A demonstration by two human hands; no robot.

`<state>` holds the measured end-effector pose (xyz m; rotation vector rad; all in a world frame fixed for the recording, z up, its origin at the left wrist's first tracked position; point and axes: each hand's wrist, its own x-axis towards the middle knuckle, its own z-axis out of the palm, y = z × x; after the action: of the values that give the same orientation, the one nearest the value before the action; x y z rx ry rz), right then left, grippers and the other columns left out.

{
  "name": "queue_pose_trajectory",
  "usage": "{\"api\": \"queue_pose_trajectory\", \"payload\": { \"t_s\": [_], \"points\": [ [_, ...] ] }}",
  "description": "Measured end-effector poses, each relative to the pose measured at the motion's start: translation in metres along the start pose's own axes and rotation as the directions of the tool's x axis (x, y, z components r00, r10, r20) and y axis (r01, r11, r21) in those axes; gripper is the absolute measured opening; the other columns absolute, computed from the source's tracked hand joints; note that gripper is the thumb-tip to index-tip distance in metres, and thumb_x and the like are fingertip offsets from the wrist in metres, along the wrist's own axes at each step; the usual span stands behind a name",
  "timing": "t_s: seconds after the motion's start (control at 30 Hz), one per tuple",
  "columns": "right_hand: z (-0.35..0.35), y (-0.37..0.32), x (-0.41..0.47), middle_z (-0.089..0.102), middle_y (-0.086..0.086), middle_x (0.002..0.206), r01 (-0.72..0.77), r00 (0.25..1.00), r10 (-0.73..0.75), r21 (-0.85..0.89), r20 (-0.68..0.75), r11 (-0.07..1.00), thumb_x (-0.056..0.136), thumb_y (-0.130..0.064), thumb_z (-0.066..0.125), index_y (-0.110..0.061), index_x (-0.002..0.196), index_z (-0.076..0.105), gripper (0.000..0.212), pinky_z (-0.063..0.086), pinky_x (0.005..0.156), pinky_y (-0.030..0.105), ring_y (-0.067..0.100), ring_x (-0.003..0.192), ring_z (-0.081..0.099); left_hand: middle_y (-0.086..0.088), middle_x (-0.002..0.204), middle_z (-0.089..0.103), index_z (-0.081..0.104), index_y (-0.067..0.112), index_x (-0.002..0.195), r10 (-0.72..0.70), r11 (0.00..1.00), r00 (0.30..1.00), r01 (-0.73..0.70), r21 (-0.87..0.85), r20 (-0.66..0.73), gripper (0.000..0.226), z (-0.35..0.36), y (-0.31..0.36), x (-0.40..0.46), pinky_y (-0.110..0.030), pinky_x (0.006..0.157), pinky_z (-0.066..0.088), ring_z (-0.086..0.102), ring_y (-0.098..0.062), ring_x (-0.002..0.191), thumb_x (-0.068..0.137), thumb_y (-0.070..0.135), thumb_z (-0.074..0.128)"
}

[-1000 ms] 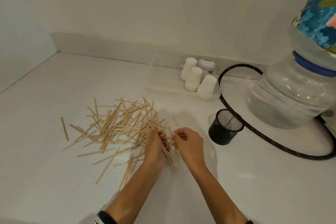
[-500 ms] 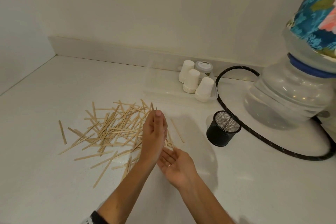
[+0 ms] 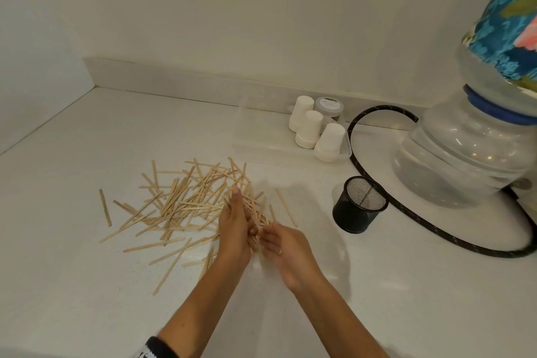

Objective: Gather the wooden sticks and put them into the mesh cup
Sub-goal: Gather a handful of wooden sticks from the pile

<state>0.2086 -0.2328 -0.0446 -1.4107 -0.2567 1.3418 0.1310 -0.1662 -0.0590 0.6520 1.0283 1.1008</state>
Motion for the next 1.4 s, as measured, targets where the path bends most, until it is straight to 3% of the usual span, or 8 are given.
{"api": "queue_pose_trajectory", "payload": {
  "t_s": [0.13,0.33,0.57,0.7,1.0,1.13,1.27,1.4],
  "points": [
    [-0.02,-0.006,0.025,0.06,0.013,0.073,0.282,0.88,-0.466,-0.695,-0.087,0.662,0.089,-0.021,0.05,-0.004,0.072,0.064,0.029,0.046,0.063,0.035,0.022,0.069,0.055,0.006,0.05,0.029,0.043,0.02,0.065,-0.297,0.943,0.953,0.302,-0.141,0.054,0.041,-0.014,-0.001,0.009,-0.018,0.036,0.028,0.027,-0.006,0.039,0.087,0.052,0.057],
    [-0.05,-0.007,0.064,0.059,0.01,0.095,0.193,0.796,-0.604,-0.957,0.024,0.217,0.089,-0.02,0.06,-0.005,0.078,0.07,0.022,0.046,0.081,0.034,0.021,0.085,0.055,0.0,0.062,0.05,0.056,0.013,0.077,-0.461,0.836,0.87,0.492,-0.241,0.176,0.04,-0.024,-0.009,0.017,-0.023,0.053,0.049,0.049,-0.011,0.051,0.085,0.052,0.061],
    [-0.043,-0.013,0.067,0.048,0.008,0.078,0.017,0.855,-0.518,-0.997,-0.026,0.078,0.089,-0.016,0.051,-0.01,0.072,0.052,0.019,0.034,0.06,0.025,0.018,0.068,0.048,-0.009,0.076,0.068,0.061,0.008,0.091,-0.43,0.845,0.87,0.482,-0.232,0.241,0.052,-0.029,-0.011,0.019,-0.031,0.07,0.058,0.069,-0.021,0.072,0.087,0.059,0.051],
    [-0.039,-0.014,0.051,0.045,0.002,0.06,0.101,0.882,-0.471,-0.974,-0.008,0.205,0.085,-0.014,0.055,-0.01,0.062,0.047,0.025,0.03,0.048,0.024,0.015,0.054,0.042,-0.012,0.087,0.068,0.06,0.005,0.1,-0.43,0.855,0.877,0.472,-0.216,0.216,0.055,-0.027,-0.01,0.019,-0.034,0.078,0.053,0.069,-0.024,0.085,0.089,0.058,0.049],
    [0.004,0.006,-0.002,0.07,-0.005,0.076,0.483,0.81,-0.521,-0.809,0.268,0.335,0.085,-0.022,0.059,-0.019,0.079,0.07,0.013,0.051,0.062,0.023,0.007,0.067,0.062,-0.002,0.069,0.05,0.053,0.012,0.079,-0.38,0.839,0.877,0.46,-0.29,0.294,0.047,-0.02,-0.004,0.008,-0.029,0.065,0.045,0.049,-0.016,0.062,0.088,0.058,0.049],
    [0.002,0.015,-0.006,0.066,-0.005,0.072,0.431,0.808,-0.589,-0.686,0.004,0.586,0.09,-0.027,0.056,-0.018,0.078,0.067,0.018,0.048,0.058,0.021,0.008,0.066,0.059,0.006,0.047,0.031,0.044,0.019,0.065,-0.319,0.845,0.933,0.361,-0.394,0.17,0.037,-0.015,0.003,0.003,-0.02,0.046,0.034,0.029,-0.007,0.041,0.088,0.043,0.059],
    [0.004,0.02,-0.012,0.063,0.003,0.07,0.068,0.975,-0.05,0.077,-0.216,0.995,0.093,-0.019,0.054,-0.008,0.083,0.063,0.019,0.049,0.063,0.024,0.014,0.065,0.057,0.007,0.041,0.023,0.034,0.02,0.059,-0.16,0.906,0.978,0.2,-0.373,0.136,0.044,-0.007,0.011,0.0,-0.02,0.039,0.03,0.022,-0.007,0.035,0.094,0.039,0.052],
    [0.01,0.018,-0.015,0.059,0.023,0.095,-0.209,0.954,0.301,0.704,-0.008,0.679,0.098,-0.012,0.045,0.006,0.098,0.057,0.022,0.048,0.092,0.04,0.032,0.087,0.059,0.004,0.046,0.029,0.035,0.021,0.054,-0.007,0.97,0.995,0.03,-0.24,0.096,0.049,0.003,0.011,-0.008,-0.027,0.051,0.037,0.034,-0.012,0.042,0.096,0.043,0.047]
  ]
}}
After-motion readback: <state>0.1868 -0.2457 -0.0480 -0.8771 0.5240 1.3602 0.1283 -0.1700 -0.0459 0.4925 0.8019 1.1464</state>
